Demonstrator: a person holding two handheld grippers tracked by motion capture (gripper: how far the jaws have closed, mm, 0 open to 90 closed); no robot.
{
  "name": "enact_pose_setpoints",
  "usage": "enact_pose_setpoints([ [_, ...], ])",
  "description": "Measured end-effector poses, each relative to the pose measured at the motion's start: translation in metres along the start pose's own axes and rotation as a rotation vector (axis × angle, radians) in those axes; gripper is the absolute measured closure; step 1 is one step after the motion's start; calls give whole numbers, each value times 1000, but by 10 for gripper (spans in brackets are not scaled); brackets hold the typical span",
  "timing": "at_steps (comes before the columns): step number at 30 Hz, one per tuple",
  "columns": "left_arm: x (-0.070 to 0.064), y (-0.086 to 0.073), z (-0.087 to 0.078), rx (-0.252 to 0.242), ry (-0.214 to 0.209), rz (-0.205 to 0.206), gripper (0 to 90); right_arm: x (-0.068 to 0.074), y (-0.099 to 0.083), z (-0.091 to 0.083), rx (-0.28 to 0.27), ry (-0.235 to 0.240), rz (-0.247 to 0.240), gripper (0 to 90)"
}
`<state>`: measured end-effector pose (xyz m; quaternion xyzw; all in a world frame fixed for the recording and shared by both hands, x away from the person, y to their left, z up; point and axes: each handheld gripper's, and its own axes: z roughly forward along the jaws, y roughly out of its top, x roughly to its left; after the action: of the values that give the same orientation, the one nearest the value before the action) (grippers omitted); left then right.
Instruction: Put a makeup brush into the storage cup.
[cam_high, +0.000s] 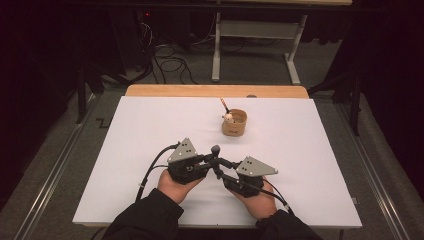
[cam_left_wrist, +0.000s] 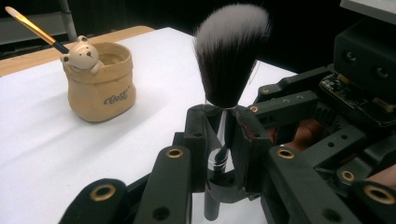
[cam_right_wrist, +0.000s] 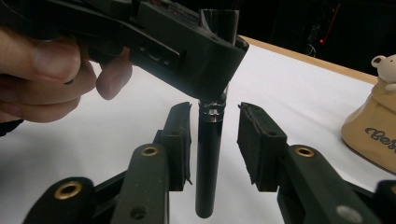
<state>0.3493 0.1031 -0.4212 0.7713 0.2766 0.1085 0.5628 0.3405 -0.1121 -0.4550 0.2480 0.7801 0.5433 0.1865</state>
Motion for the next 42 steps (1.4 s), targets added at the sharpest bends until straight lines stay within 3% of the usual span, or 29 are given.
enact_pose_setpoints([
  [8, -1, 0, 0, -2, -1, 1, 775, 1, 1, -2, -7, 8, 2, 784],
  [21, 0, 0, 1, -6, 1, -2, 764, 1, 1, -1, -7, 8, 8, 805],
  [30, 2, -1, -2, -30, 1, -11, 584, -2, 1, -2, -8, 1, 15, 805],
  [37, 5, -2, -7, -50, 10, -8, 522, -8, 3, -6, -11, -13, 20, 805],
  [42, 11, -3, -15, -63, 39, -9, 485, -10, 4, -8, -19, -23, 21, 805],
])
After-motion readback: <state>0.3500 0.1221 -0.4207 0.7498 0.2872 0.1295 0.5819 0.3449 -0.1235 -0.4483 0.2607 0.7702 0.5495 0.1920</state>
